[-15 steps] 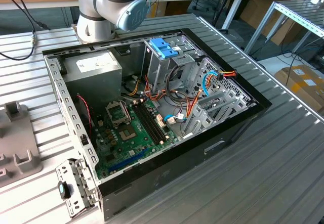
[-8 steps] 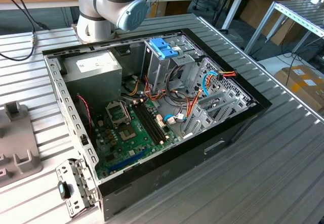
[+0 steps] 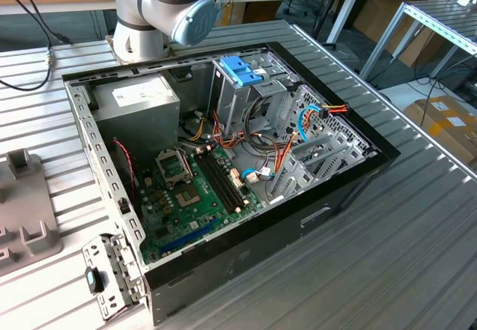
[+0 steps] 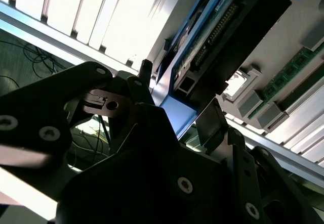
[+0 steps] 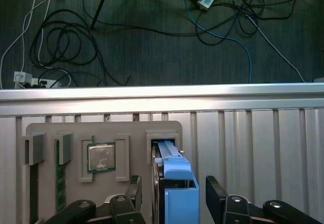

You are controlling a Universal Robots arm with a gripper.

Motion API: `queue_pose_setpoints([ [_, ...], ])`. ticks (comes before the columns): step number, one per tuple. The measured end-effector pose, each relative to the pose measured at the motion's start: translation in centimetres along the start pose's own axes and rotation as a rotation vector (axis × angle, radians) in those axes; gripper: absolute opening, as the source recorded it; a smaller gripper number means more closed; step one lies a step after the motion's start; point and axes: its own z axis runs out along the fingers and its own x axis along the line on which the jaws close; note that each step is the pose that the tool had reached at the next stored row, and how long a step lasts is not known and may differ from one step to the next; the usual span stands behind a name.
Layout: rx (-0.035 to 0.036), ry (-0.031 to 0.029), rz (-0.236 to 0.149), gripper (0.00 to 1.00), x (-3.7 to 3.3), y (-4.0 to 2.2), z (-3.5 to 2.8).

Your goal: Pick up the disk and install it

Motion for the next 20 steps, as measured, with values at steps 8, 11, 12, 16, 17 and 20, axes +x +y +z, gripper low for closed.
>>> queue_pose_setpoints([
  [8, -0.0001, 0.0, 0.0, 0.62, 0.01, -0.02, 0.44],
  [11, 0.0, -0.0005, 0.0, 0.47, 0.01, -0.02, 0.47],
  [12, -0.0001, -0.0005, 0.0, 0.37, 0.01, -0.02, 0.47],
  [16, 0.0, -0.0008, 0.0, 0.37, 0.01, -0.02, 0.49],
  [17, 0.0, -0.0009, 0.0, 0.37, 0.01, -0.02, 0.49],
  [20, 0.0, -0.0012, 0.0, 0.37, 0.01, -0.02, 0.51],
])
